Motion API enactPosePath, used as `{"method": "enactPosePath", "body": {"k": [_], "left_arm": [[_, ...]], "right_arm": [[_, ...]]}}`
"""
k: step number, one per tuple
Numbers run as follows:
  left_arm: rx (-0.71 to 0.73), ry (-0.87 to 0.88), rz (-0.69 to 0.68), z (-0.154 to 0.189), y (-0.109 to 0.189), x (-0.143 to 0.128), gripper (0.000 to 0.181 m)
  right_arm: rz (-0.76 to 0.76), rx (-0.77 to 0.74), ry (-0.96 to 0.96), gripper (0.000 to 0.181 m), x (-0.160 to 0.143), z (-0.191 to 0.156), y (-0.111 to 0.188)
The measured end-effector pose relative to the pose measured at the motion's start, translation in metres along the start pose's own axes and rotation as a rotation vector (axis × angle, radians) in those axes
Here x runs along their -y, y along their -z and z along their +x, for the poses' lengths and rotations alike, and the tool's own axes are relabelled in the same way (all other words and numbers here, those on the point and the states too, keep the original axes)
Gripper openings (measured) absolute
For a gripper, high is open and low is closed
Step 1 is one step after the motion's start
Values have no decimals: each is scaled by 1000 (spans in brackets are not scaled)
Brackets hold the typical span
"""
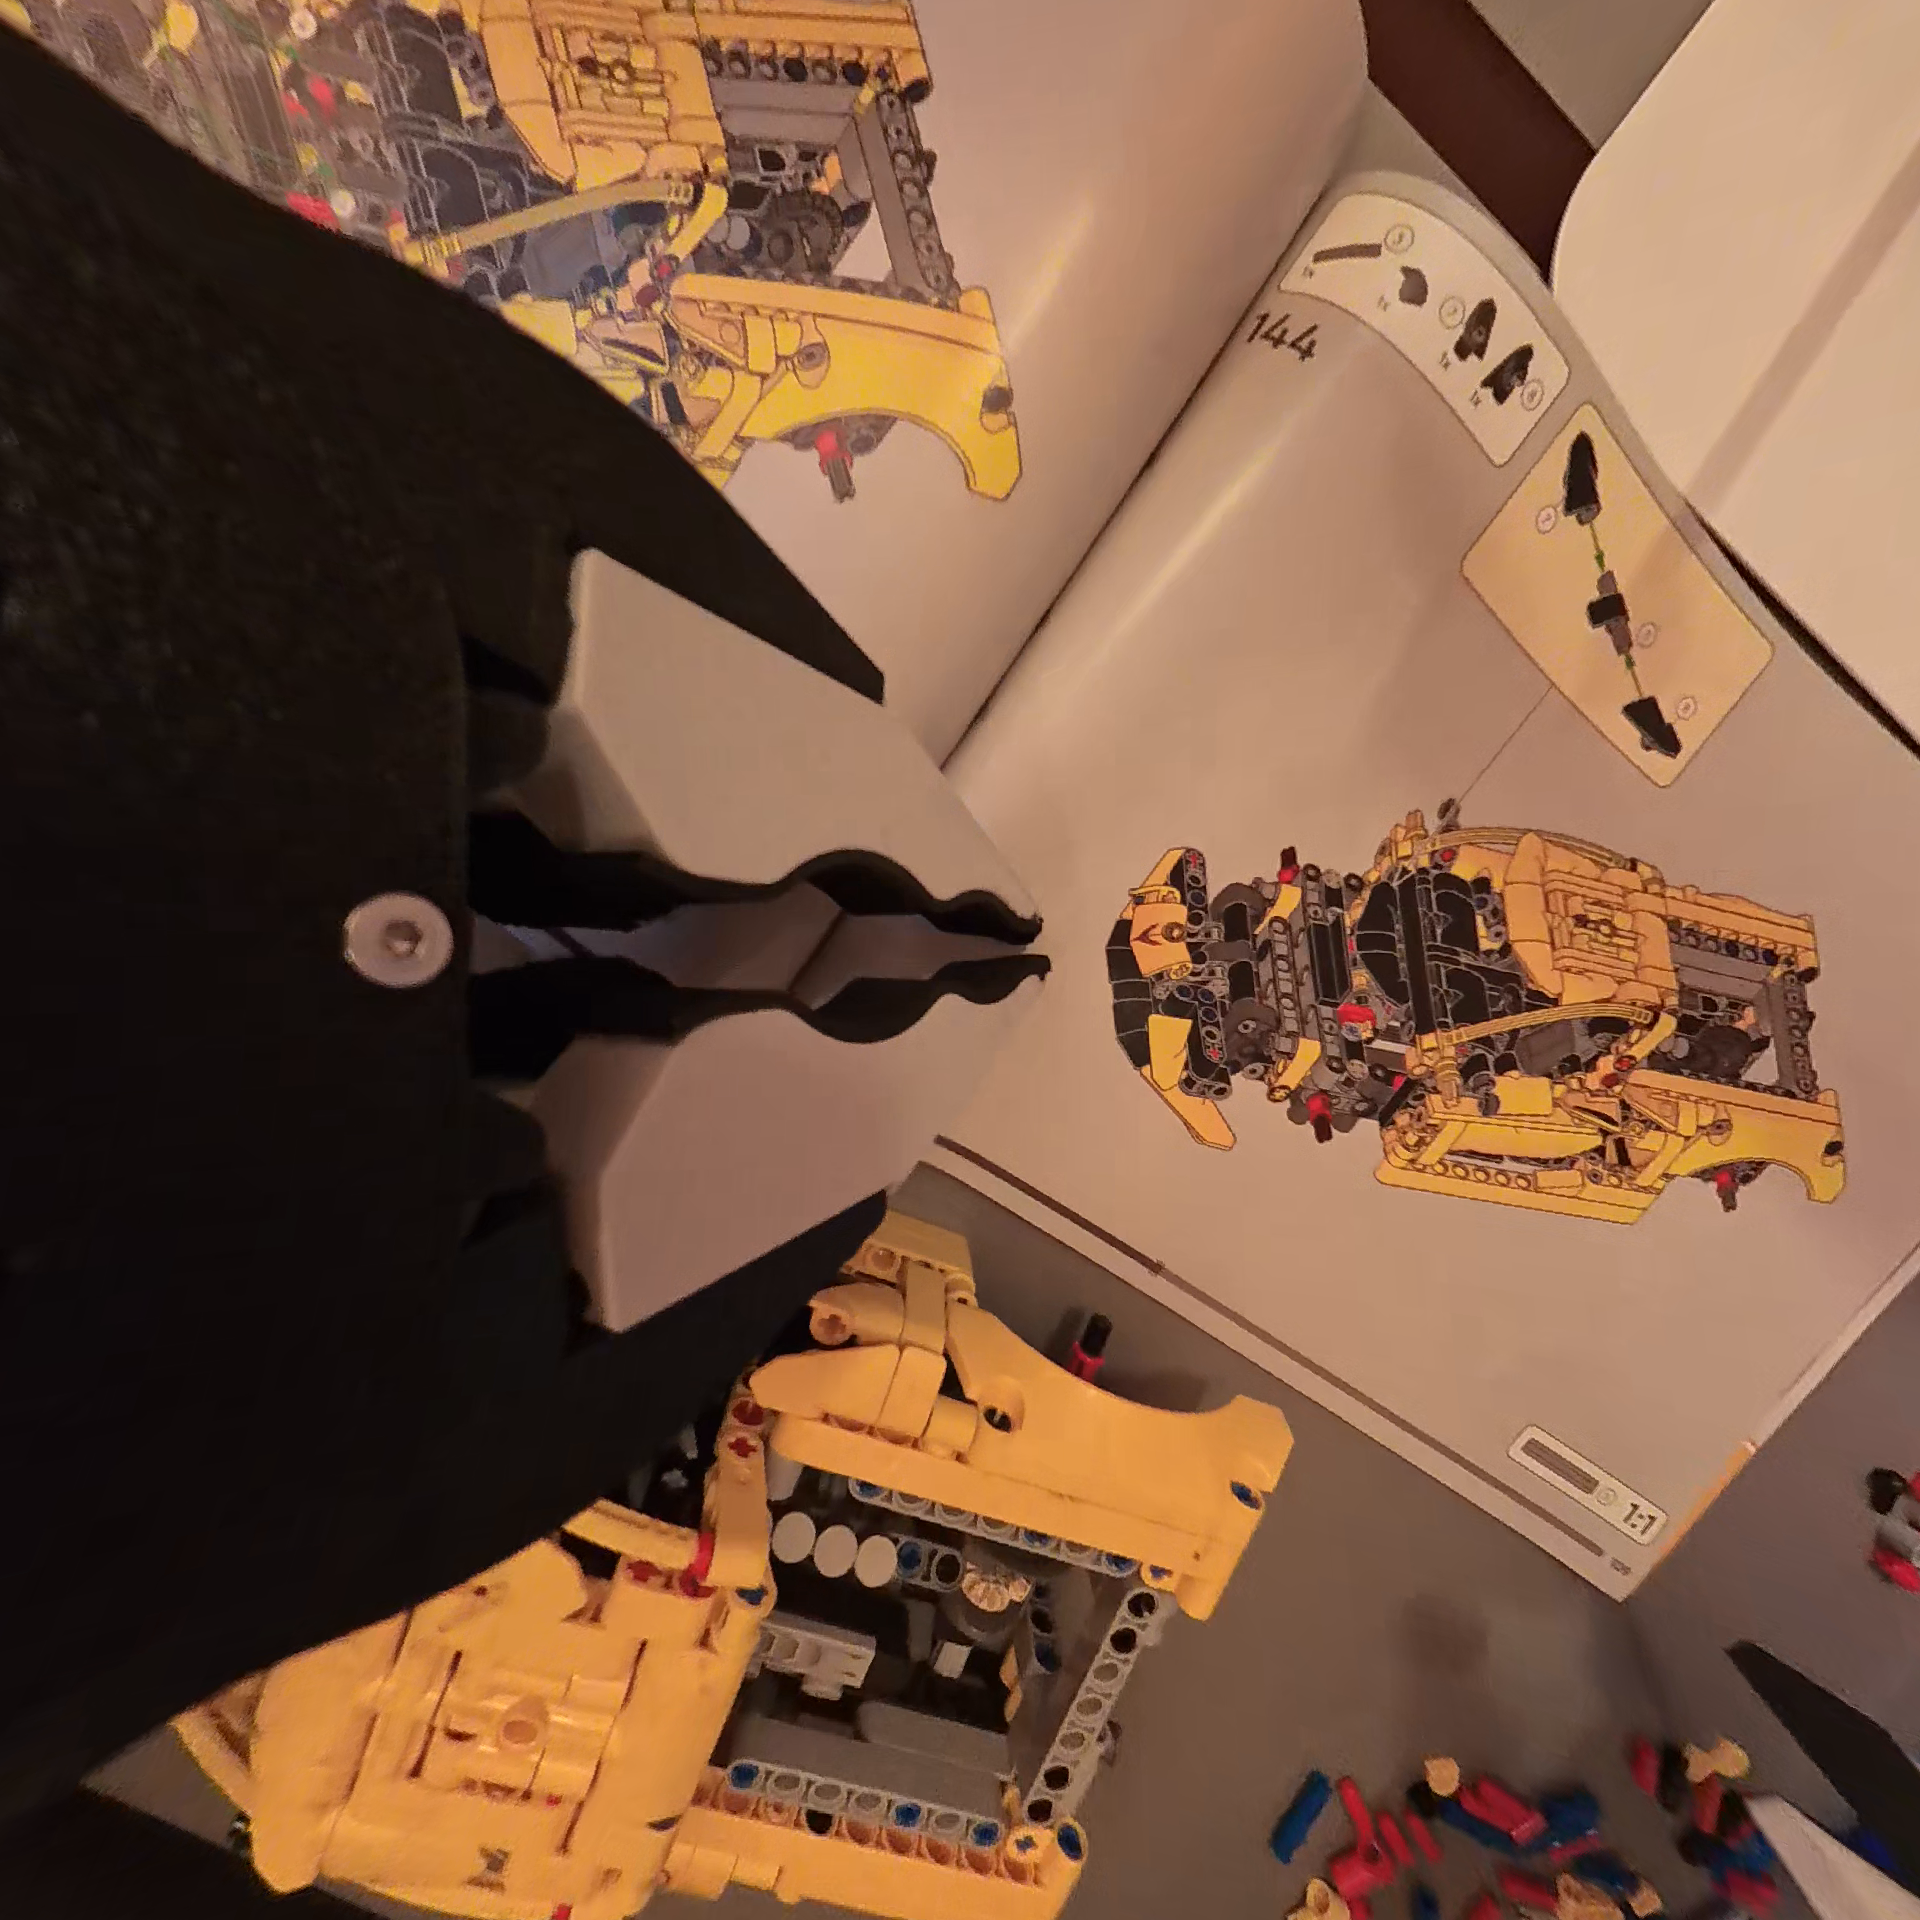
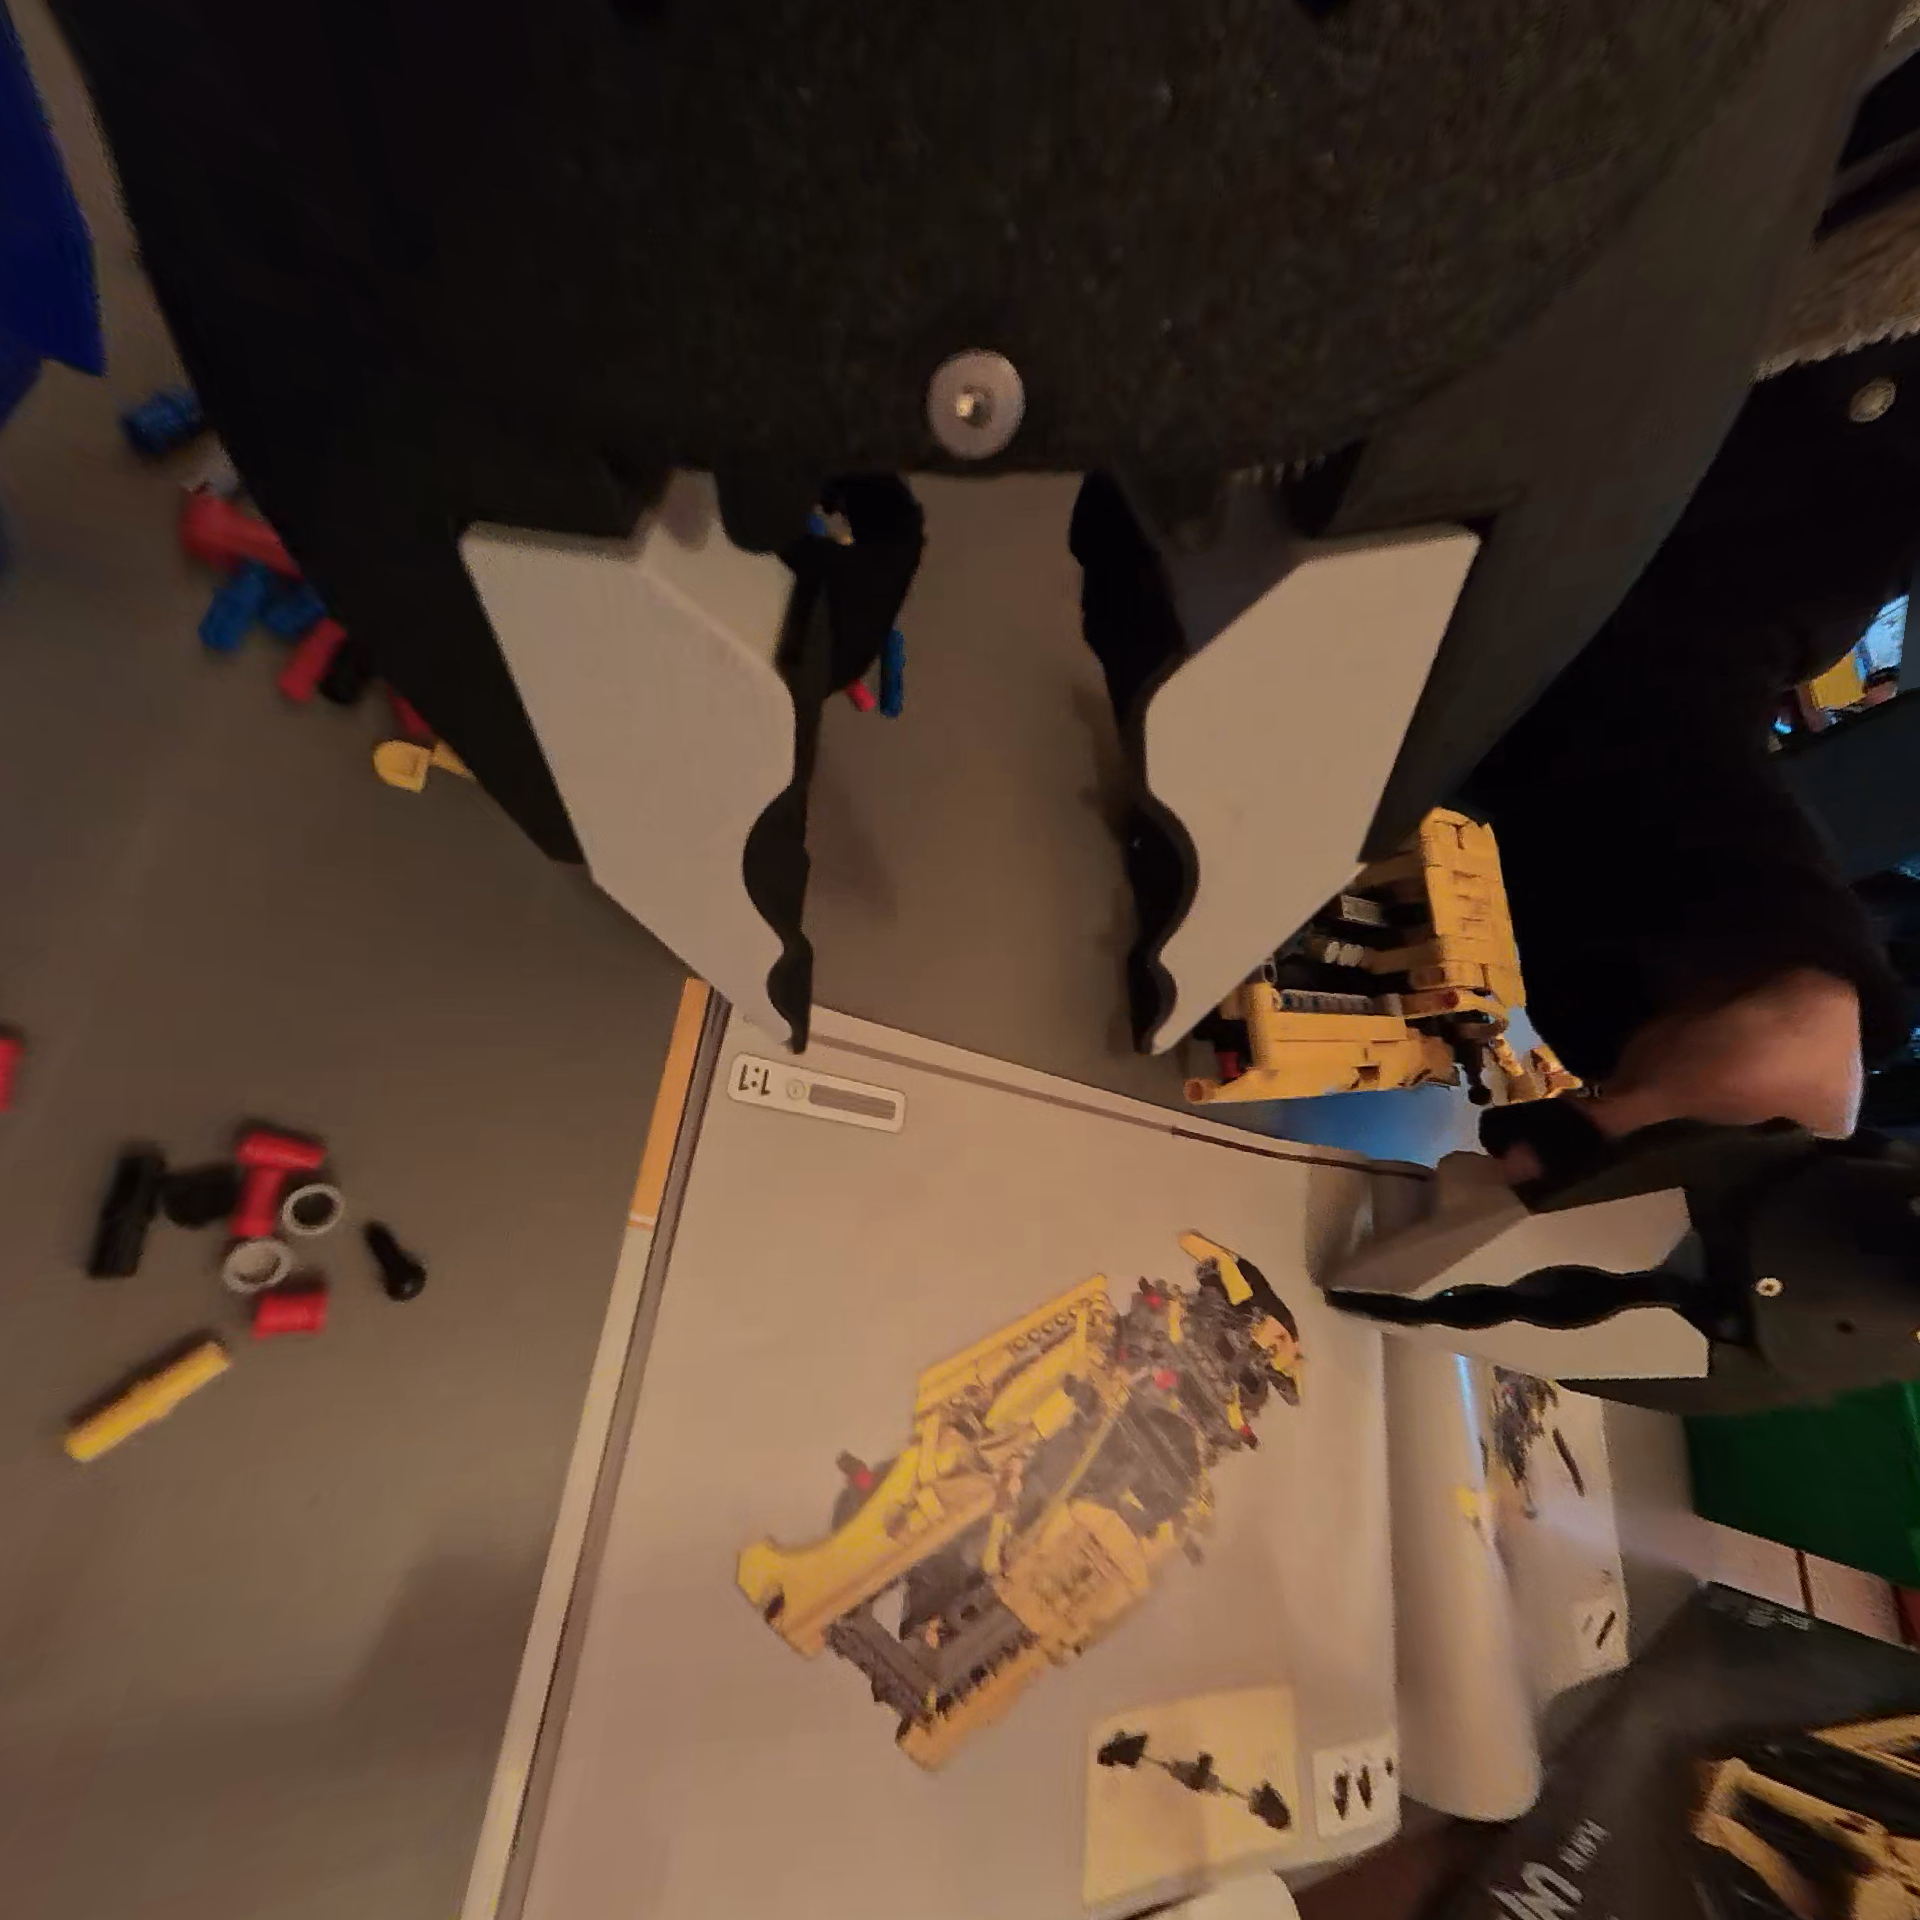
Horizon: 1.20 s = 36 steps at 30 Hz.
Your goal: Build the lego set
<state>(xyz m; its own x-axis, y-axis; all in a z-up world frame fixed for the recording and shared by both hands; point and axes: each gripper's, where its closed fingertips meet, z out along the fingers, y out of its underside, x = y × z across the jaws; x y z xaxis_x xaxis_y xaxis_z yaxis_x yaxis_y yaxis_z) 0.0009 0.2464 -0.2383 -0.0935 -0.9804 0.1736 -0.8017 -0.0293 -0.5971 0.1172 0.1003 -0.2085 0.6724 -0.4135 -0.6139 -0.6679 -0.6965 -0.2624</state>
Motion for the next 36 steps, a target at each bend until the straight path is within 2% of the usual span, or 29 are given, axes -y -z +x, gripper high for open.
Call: {"method": "enactPosePath", "body": {"k": [3,8,36], "left_arm": [[-16,14,22,1,1,0,3],[-43,38,37,1,3,0,3],[-60,53,46,1,3,0,3]], "right_arm": [[-43,-61,-18,60,-7,13,-4],[-110,-72,-50,57,-18,23,-16],[-105,-64,-30,56,-17,21,-13]]}}
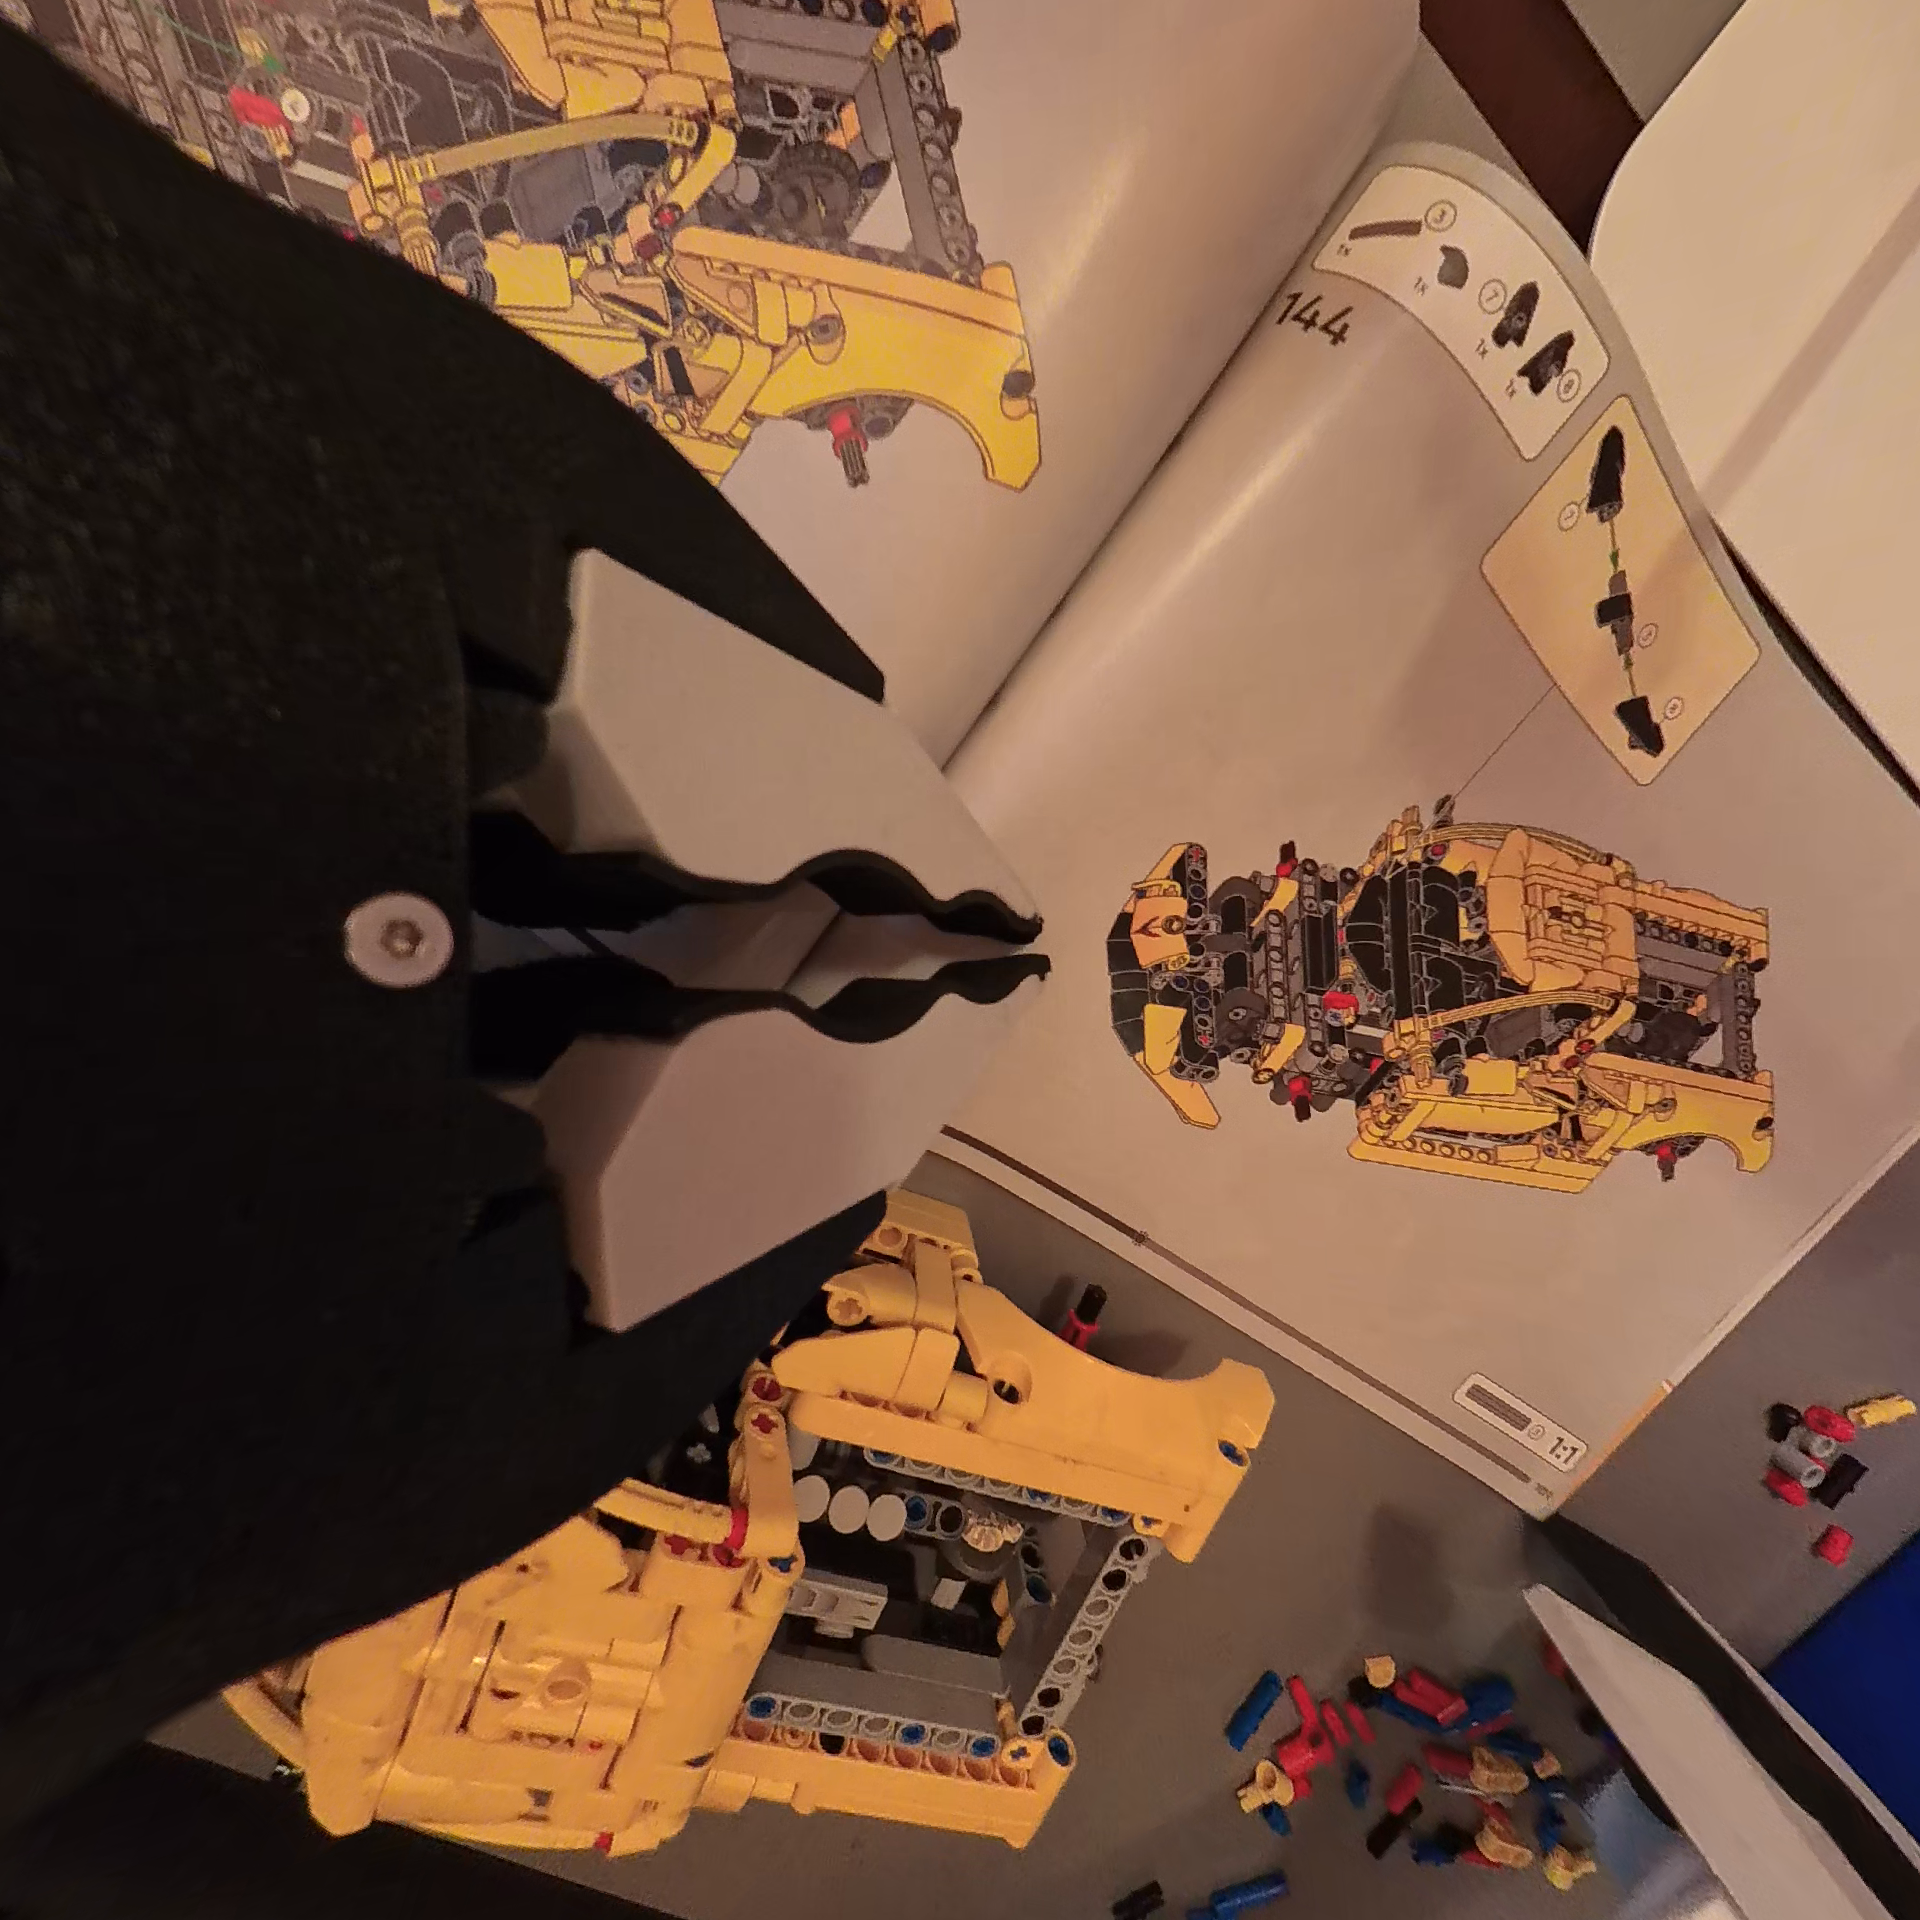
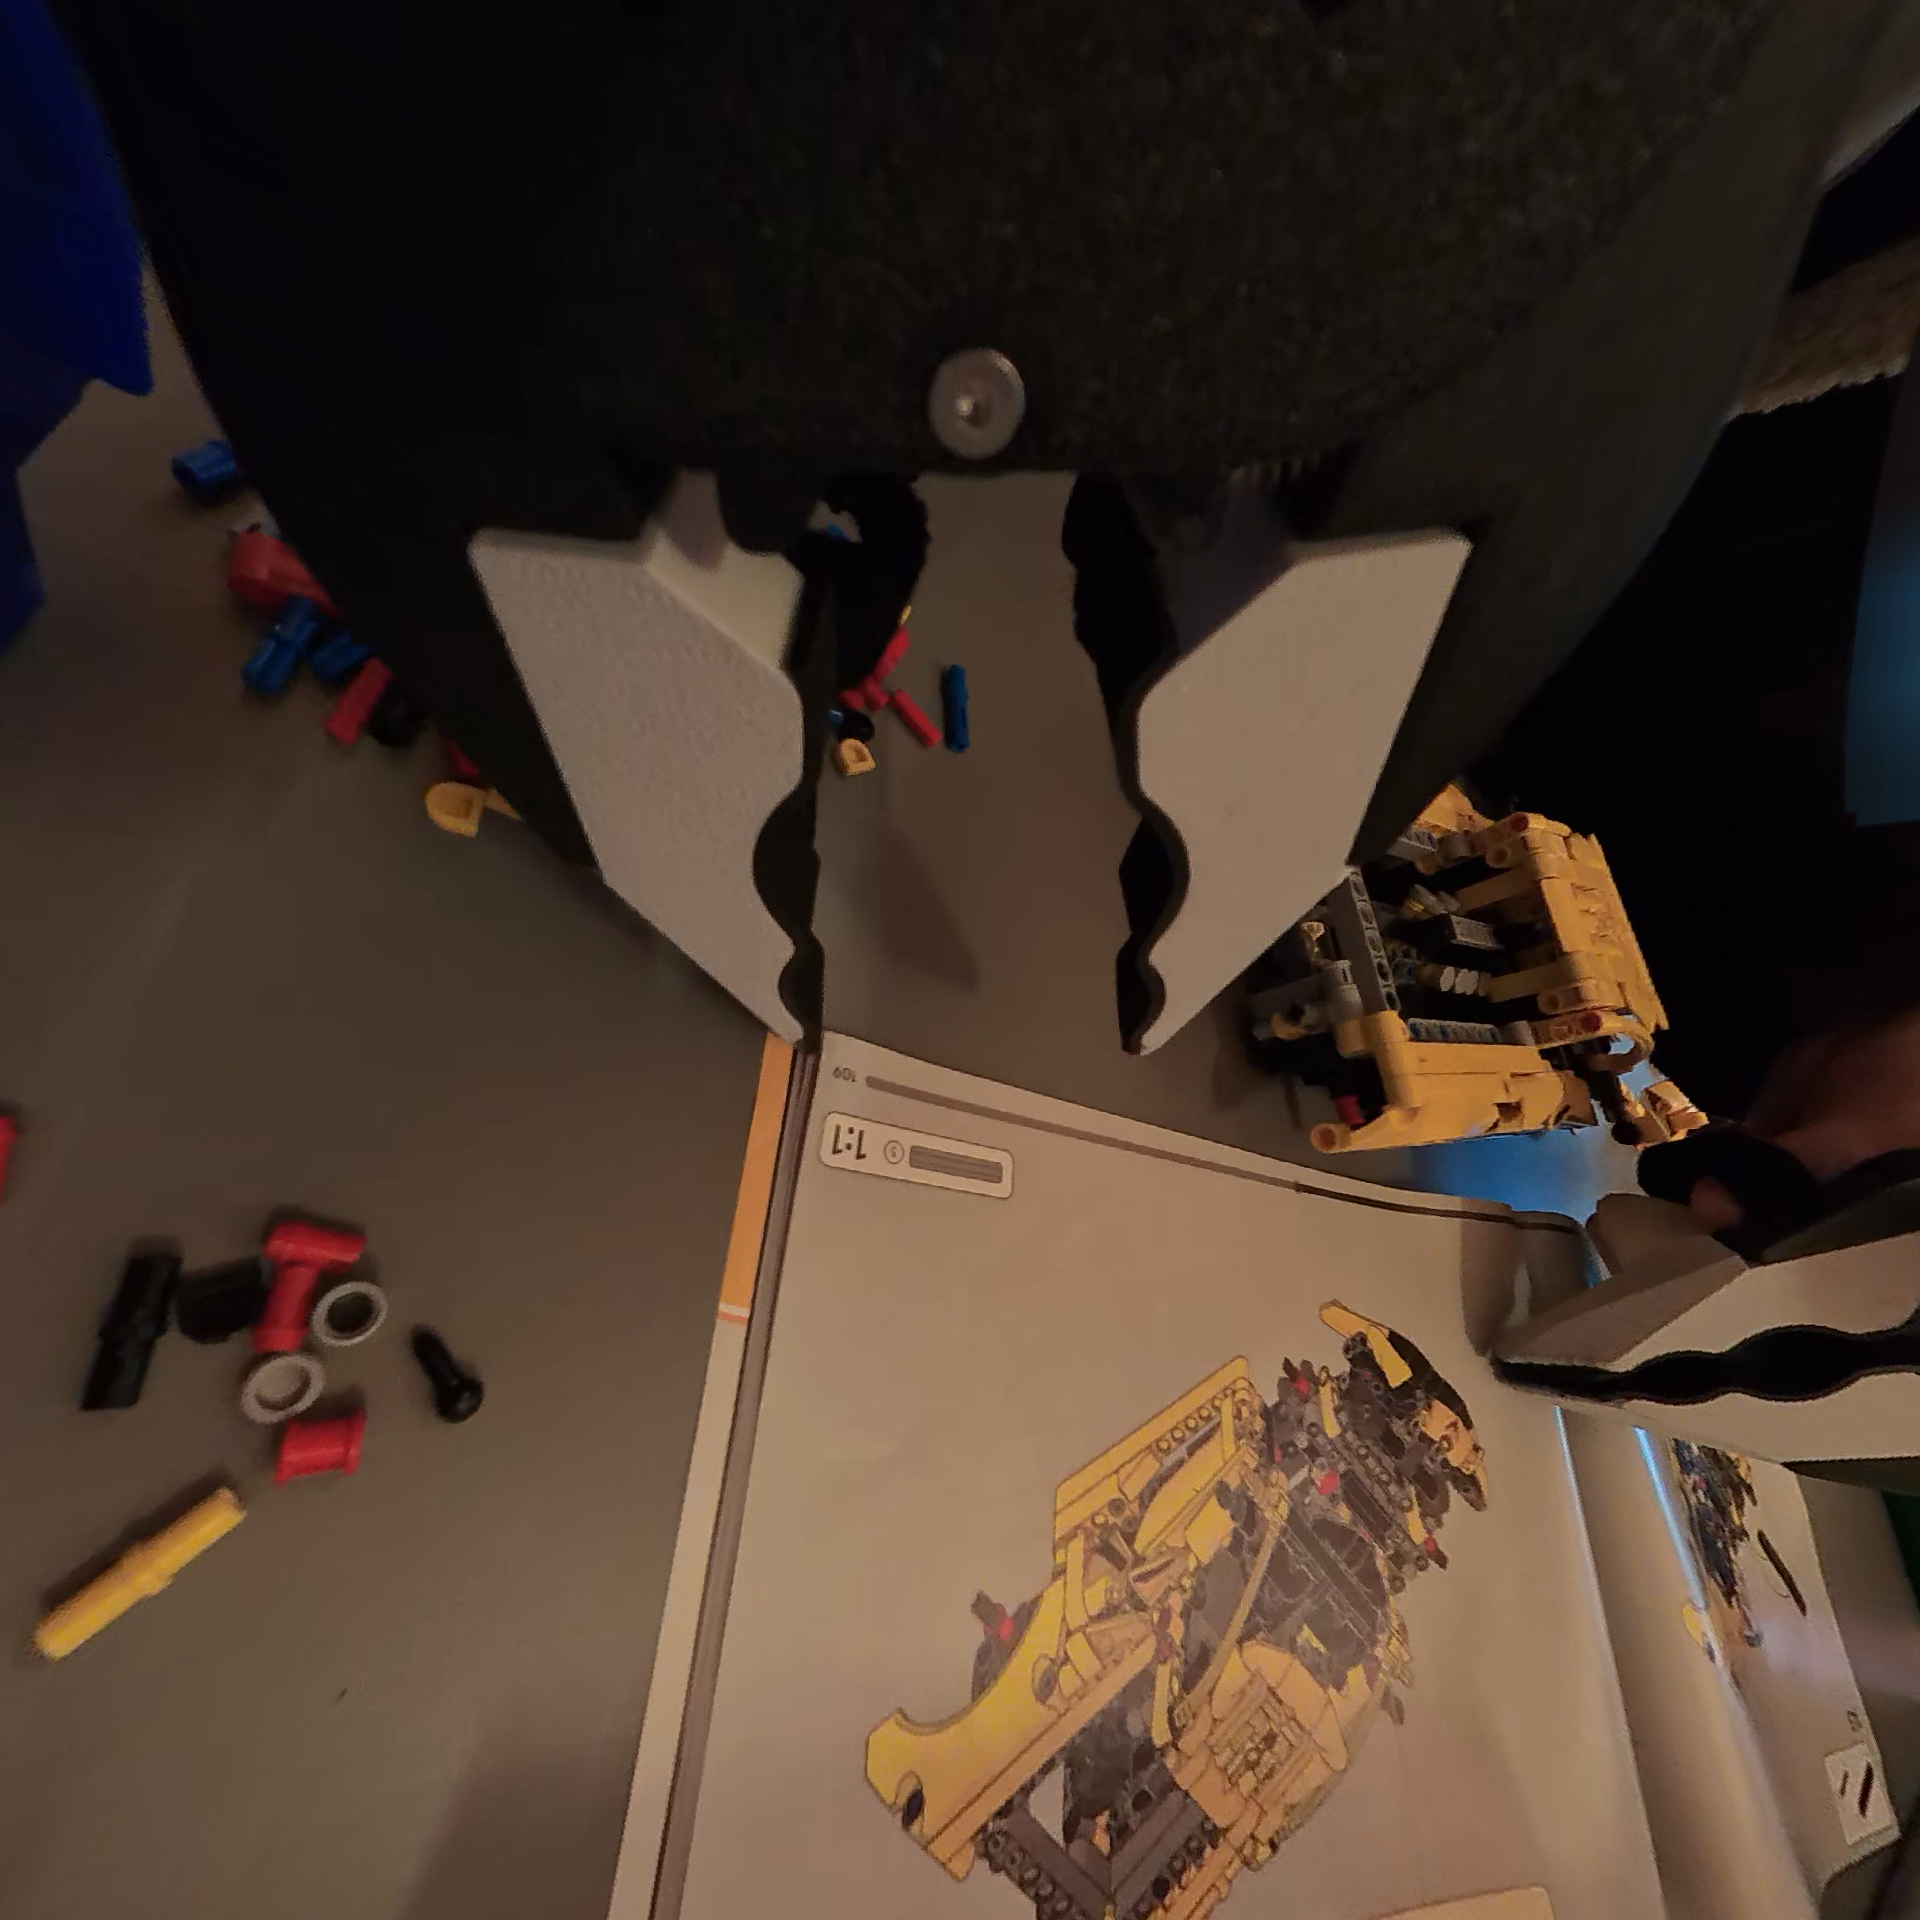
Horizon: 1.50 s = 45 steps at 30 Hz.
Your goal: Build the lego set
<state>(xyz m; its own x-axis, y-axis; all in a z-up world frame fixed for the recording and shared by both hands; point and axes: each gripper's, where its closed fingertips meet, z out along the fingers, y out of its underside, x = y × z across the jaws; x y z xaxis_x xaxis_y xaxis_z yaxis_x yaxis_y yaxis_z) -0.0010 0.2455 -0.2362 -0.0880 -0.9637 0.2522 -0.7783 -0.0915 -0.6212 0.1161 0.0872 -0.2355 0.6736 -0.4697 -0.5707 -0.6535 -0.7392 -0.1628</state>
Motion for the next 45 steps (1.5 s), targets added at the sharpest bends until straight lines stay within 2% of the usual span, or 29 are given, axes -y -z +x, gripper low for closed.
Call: {"method": "enactPosePath", "body": {"k": [16,32,35,39,41,45], "left_arm": [[-6,3,-4,1,-1,-1,3],[-14,10,-2,1,-1,-1,3],[-15,9,-3,1,-1,-2,3],[-17,10,-4,1,-1,-2,3],[-18,11,-3,2,-2,-2,3],[-19,12,-1,2,-1,-1,3]], "right_arm": [[-10,0,6,59,-1,1,-3],[-4,4,15,55,-1,-3,1],[11,4,22,36,3,-1,1],[6,-6,8,23,3,7,-5],[3,-8,20,4,4,8,-7],[-13,-52,44,0,4,9,-9]]}}
